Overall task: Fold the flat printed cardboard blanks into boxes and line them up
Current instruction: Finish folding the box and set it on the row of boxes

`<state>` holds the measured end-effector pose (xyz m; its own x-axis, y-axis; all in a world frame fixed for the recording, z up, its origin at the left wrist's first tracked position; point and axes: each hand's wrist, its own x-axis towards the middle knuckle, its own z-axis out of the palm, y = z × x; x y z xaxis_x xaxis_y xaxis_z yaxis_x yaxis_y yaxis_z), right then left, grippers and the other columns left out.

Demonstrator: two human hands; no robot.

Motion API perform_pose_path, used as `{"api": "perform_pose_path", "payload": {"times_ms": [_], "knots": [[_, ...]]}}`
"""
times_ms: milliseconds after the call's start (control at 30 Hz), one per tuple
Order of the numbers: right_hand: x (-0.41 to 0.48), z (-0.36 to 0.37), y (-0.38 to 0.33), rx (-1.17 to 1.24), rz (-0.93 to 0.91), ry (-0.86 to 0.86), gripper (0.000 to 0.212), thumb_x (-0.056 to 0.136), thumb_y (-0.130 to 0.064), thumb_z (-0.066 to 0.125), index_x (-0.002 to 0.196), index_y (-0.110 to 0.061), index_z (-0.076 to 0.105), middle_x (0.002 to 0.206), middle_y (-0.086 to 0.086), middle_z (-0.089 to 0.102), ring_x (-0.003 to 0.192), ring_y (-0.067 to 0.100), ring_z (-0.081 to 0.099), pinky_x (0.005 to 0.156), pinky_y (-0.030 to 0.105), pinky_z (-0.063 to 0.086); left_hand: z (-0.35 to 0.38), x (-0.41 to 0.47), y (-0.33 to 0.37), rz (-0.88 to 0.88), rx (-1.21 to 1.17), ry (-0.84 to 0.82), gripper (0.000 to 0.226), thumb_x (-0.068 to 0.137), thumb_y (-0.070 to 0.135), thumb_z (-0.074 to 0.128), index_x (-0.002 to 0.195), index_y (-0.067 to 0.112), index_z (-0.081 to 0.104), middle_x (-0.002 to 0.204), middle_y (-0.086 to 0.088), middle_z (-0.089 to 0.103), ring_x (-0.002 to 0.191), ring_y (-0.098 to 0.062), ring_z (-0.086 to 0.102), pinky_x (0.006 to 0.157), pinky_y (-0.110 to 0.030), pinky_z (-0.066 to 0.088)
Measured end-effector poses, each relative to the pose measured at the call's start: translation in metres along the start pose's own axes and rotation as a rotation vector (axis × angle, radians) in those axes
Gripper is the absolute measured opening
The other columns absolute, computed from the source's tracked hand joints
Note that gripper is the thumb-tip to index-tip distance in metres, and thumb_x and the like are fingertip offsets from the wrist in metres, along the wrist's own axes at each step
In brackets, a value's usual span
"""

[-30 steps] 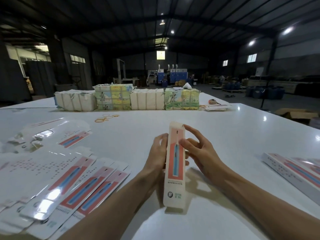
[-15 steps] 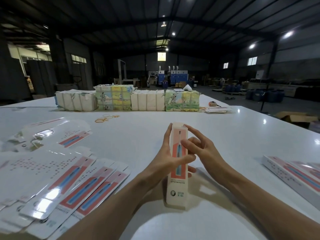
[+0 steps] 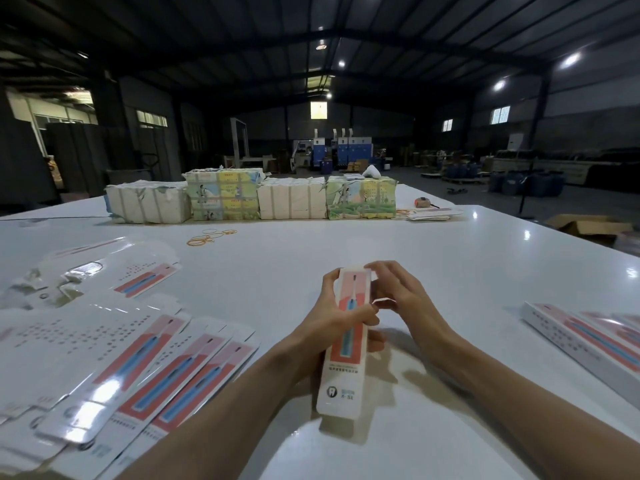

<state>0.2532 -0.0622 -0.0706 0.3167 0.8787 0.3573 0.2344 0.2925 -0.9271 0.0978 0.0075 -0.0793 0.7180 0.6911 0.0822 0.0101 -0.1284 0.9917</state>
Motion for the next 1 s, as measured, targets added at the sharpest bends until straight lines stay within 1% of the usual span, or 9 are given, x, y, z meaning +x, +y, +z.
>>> {"api": "perform_pose_path", "payload": {"times_ms": [100,200,367,500,600,700,800,900,1000], "knots": [[0.005,-0.005,0.006,0.081,0.07,0.105,0.022,0.111,-0.036,0.049,0.126,-0.029,0.063,0.099,0.004,0.078,0.092,0.022,0.077,0.077,0.027,0.062,-0.002,0.001,0.0,-0.02,0.017,-0.065,0.089,0.084,0.02,0.083,0.144,0.05,0.024,0.124,-0.014,0.064,0.089,-0.034,0.079,0.073,-0.039,0.065],[0.008,-0.009,0.009,0.059,0.114,0.081,0.019,0.109,-0.029,0.056,0.121,-0.025,0.069,0.1,0.001,0.08,0.095,0.023,0.078,0.076,0.027,0.063,-0.001,0.001,0.0,0.008,0.045,-0.137,0.081,0.086,0.014,0.082,0.136,0.052,0.03,0.119,-0.014,0.067,0.085,-0.033,0.079,0.068,-0.033,0.063],[0.008,-0.015,0.006,-0.043,-0.066,0.049,0.015,0.108,-0.018,0.056,0.117,-0.02,0.069,0.098,0.001,0.08,0.095,0.023,0.079,0.077,0.032,0.065,0.0,0.003,-0.002,0.018,0.041,-0.158,0.081,0.085,0.015,0.083,0.134,0.053,0.031,0.114,-0.006,0.071,0.084,-0.034,0.078,0.069,-0.034,0.063],[0.009,-0.016,-0.001,-0.034,-0.098,0.044,0.022,0.107,-0.007,0.051,0.112,-0.015,0.071,0.103,0.002,0.08,0.101,0.025,0.078,0.079,0.037,0.065,0.003,0.003,0.0,0.016,0.046,-0.13,0.088,0.081,0.017,0.085,0.136,0.055,0.027,0.117,-0.003,0.069,0.088,-0.033,0.079,0.072,-0.035,0.064],[0.011,-0.017,-0.009,0.145,-0.027,0.006,0.021,0.107,-0.013,0.053,0.11,-0.004,0.071,0.107,0.012,0.077,0.105,0.034,0.075,0.086,0.045,0.064,0.004,0.003,0.002,0.034,0.079,-0.112,0.09,0.085,0.015,0.083,0.138,0.055,0.023,0.119,-0.003,0.067,0.085,-0.029,0.08,0.068,-0.031,0.063],[0.012,-0.016,-0.013,0.232,0.049,0.027,0.026,0.104,-0.024,0.061,0.107,-0.001,0.072,0.105,0.015,0.077,0.104,0.033,0.076,0.078,0.042,0.065,0.003,0.001,0.003,0.052,0.102,-0.114,0.09,0.081,0.019,0.084,0.13,0.065,0.023,0.118,-0.007,0.065,0.079,-0.029,0.079,0.065,-0.031,0.063],[0.013,-0.016,-0.011,0.256,0.092,0.073,0.015,0.098,-0.015,0.07,0.105,-0.003,0.075,0.1,0.013,0.078,0.099,0.031,0.077,0.073,0.039,0.065,0.003,-0.001,0.003,0.08,0.176,-0.089,0.092,0.077,0.024,0.085,0.125,0.072,0.022,0.117,-0.007,0.063,0.077,-0.028,0.079,0.064,-0.032,0.063],[0.015,-0.019,-0.011,0.277,0.127,0.117,0.01,0.097,-0.009,0.07,0.101,-0.003,0.077,0.098,0.013,0.078,0.095,0.031,0.078,0.072,0.039,0.065,0.002,-0.001,0.002,0.107,0.205,-0.082,0.098,0.077,0.022,0.086,0.132,0.067,0.019,0.119,-0.009,0.061,0.077,-0.028,0.078,0.064,-0.033,0.063],[0.015,-0.022,-0.013,0.302,0.143,0.091,0.01,0.097,-0.006,0.069,0.096,-0.004,0.079,0.096,0.012,0.079,0.097,0.031,0.078,0.074,0.042,0.065,0.001,-0.003,0.002,0.12,0.195,-0.086,0.102,0.075,0.021,0.087,0.132,0.069,0.017,0.12,-0.012,0.059,0.075,-0.03,0.078,0.064,-0.034,0.063]]}}
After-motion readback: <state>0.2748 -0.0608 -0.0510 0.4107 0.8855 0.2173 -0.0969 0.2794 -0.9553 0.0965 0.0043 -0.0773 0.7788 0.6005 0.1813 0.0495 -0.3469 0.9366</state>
